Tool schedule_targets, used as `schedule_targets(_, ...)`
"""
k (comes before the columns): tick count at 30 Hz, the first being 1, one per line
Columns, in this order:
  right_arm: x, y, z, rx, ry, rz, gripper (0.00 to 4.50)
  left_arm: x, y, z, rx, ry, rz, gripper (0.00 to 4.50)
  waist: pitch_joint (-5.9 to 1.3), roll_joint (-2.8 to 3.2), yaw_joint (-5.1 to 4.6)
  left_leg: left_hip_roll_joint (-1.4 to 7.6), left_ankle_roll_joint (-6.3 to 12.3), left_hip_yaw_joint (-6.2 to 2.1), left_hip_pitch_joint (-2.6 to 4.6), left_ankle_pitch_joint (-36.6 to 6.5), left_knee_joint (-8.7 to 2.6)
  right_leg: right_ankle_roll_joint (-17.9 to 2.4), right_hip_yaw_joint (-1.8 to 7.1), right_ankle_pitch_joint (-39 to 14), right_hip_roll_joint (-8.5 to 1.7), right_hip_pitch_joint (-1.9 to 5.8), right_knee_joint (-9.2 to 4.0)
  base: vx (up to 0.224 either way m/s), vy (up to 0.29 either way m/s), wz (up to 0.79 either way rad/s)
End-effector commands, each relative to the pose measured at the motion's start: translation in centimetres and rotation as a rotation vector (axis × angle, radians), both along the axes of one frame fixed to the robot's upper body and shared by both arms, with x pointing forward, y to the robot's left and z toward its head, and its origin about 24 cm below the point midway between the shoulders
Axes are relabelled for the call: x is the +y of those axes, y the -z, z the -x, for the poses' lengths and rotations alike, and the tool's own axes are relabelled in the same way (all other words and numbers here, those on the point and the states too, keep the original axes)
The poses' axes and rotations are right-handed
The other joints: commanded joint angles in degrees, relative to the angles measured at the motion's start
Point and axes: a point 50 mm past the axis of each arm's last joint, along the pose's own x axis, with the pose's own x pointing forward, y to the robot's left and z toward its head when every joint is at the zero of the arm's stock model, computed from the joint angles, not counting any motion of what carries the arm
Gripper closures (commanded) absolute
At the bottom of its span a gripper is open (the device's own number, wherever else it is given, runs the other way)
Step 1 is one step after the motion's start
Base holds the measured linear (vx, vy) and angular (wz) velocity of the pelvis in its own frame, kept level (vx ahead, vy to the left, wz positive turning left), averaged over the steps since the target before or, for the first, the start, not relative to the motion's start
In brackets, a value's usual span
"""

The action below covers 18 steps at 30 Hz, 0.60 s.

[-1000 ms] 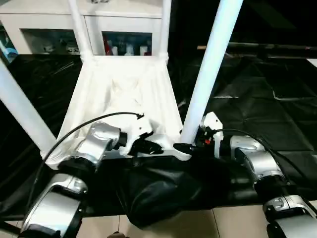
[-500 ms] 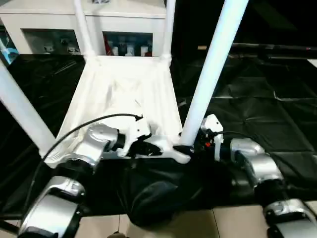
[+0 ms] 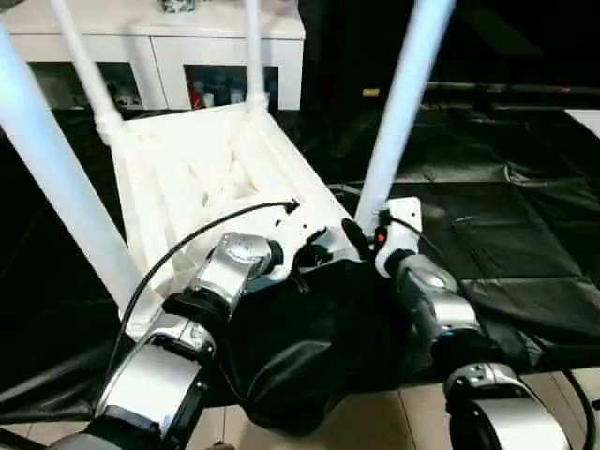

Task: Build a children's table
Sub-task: Rotate leg to tighten

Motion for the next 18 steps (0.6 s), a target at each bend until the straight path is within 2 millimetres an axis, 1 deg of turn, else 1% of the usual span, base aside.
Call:
schedule_targets(1, 4.2, 1.9, 1.7, 0.077, -0.201, -0.023, 1.66, -1.4, -0.7, -0.2, -0.044, -0.011, 0.042, 4.5, -2.73, -0.33, 0.12, 2.43, 1.2, -1.24, 0.71, -17.7, -3.85, -10.9, 2.65, -14.7, -3.65, 1.42, -5.2, 0.0, 0.0, 0.0)
schedule_targets(2, 4.1, 1.8, 1.7, 0.07, -0.214, -0.033, 1.31, -1.2, -0.6, -0.2, -0.045, -0.005, 0.039, 4.5, -2.66, -0.31, 0.04, 2.44, 1.39, -1.28, 0.61, -17.8, -3.94, -10.9, 2.6, -15.2, -3.59, 1.5, -5.22, 0.0, 0.0, 0.0)
schedule_targets(3, 4.1, 1.6, 1.7, 0.065, -0.236, -0.049, 1.31, -1.0, -0.5, -0.1, -0.045, 0.007, 0.037, 4.5, -2.66, -0.31, 0.04, 2.44, 1.39, -1.28, 0.61, -17.8, -3.94, -10.9, 2.6, -15.2, -3.59, 1.5, -5.22, 0.0, 0.0, 0.0)
schedule_targets(4, 3.8, 1.4, 1.7, 0.048, -0.282, -0.06, 1.29, -0.6, -0.4, 0.0, -0.041, 0.036, 0.035, 4.5, -2.63, -0.37, 0.07, 2.47, 1.7, -1.36, 0.58, -18.4, -3.99, -10.5, 2.55, -16.6, -3.64, 1.57, -5.36, 0.0, 0.0, 0.0)
schedule_targets(5, 3.5, 1.2, 1.9, 0.038, -0.343, -0.052, 1.1, -0.2, -0.3, 0.3, -0.034, 0.071, 0.038, 4.5, -2.56, -0.4, -0.02, 2.5, 1.73, -1.36, 0.5, -19.0, -4.0, -10.3, 2.56, -17.6, -3.64, 1.58, -5.47, 0.0, 0.0, 0.0)
schedule_targets(6, 3.5, 1.2, 1.9, 0.038, -0.343, -0.052, 1.1, -0.2, -0.3, 0.3, -0.034, 0.071, 0.038, 4.5, -2.54, -0.46, -0.02, 2.5, 1.79, -1.42, 0.44, -19.1, -4.02, -10.1, 2.51, -17.9, -3.62, 1.67, -5.49, 0.0, 0.0, 0.0)
schedule_targets(7, 3.3, 1.1, 2.0, 0.034, -0.394, -0.041, 0.96, 0.0, -0.2, 0.5, -0.023, 0.094, 0.036, 4.5, -2.5, -0.46, -0.11, 2.57, 1.79, -1.49, 0.43, -19.2, -4.11, -9.9, 2.5, -18.5, -3.62, 1.66, -5.52, 0.0, 0.0, 0.0)
schedule_targets(10, 2.1, 0.8, 2.7, 0.023, -0.565, -0.008, 0.96, 1.0, 0.0, 1.3, -0.003, 0.212, 0.034, 4.5, -2.53, -0.53, -0.17, 2.66, 2.17, -1.55, 0.35, -19.3, -4.08, -9.8, 2.51, -19.0, -3.71, 1.76, -5.52, 0.0, 0.0, 0.0)
schedule_targets(11, 1.5, 0.7, 3.0, 0.023, -0.624, 0.003, 0.96, 1.4, 0.1, 1.7, 0.004, 0.259, 0.031, 4.5, -2.49, -0.5, -0.26, 2.71, 2.42, -1.49, 0.35, -18.8, -4.08, -10.3, 2.57, -18.3, -3.67, 1.7, -5.5, 0.0, 0.0, 0.0)
schedule_targets(13, 0.4, 0.4, 3.6, 0.038, -0.728, 0.015, 0.96, 2.2, 0.2, 2.2, 0.023, 0.327, 0.031, 4.5, -2.51, -0.54, -0.14, 2.82, 2.59, -1.41, 0.54, -18.8, -4.06, -10.5, 2.59, -17.9, -3.64, 1.64, -5.49, 0.0, 0.0, 0.0)
schedule_targets(14, -0.3, 0.3, 3.9, 0.05, -0.787, 0.032, 0.96, 2.5, 0.1, 2.4, 0.039, 0.355, 0.04, 4.5, -2.67, -0.35, 0.37, 3.06, 3.14, -1.19, 0.51, -17.1, -3.88, -11.7, 2.52, -14.5, -3.39, 1.81, -4.91, 0.0, 0.0, 0.0)
schedule_targets(15, -0.5, 0.3, 4.0, 0.055, -0.809, 0.04, 0.96, 2.7, 0.1, 2.5, 0.045, 0.363, 0.044, 4.5, -2.67, -0.35, 0.37, 3.06, 3.14, -1.19, 0.51, -17.1, -3.88, -11.7, 2.52, -14.5, -3.39, 1.81, -4.91, 0.0, 0.0, 0.0)
schedule_targets(16, -1.5, 0.3, 4.4, 0.064, -0.87, 0.098, 0.96, 3.1, 0.0, 2.6, 0.05, 0.376, 0.047, 4.5, -2.79, -0.31, 0.64, 3.14, 3.2, -0.99, 0.52, -15.8, -3.78, -13.0, 2.51, -11.6, -3.4, 1.77, -4.47, 0.0, 0.0, 0.0)
schedule_targets(17, -1.6, 0.3, 4.4, 0.064, -0.875, 0.105, 0.96, 3.2, 0.0, 2.6, 0.05, 0.377, 0.046, 4.5, -2.88, -0.38, 0.92, 3.04, 3.38, -0.89, 0.47, -14.6, -3.6, -13.6, 2.44, -9.8, -3.38, 1.88, -4.28, 0.0, 0.0, 0.0)
schedule_targets(18, -2.1, 0.3, 4.5, 0.075, -0.893, 0.126, 0.96, 3.5, 0.0, 2.7, 0.055, 0.387, 0.041, 4.5, -2.86, -0.36, 1.16, 3.09, 3.45, -0.86, 0.55, -14.2, -3.57, -13.8, 2.46, -9.3, -3.42, 1.78, -4.25, 0.0, 0.0, 0.0)
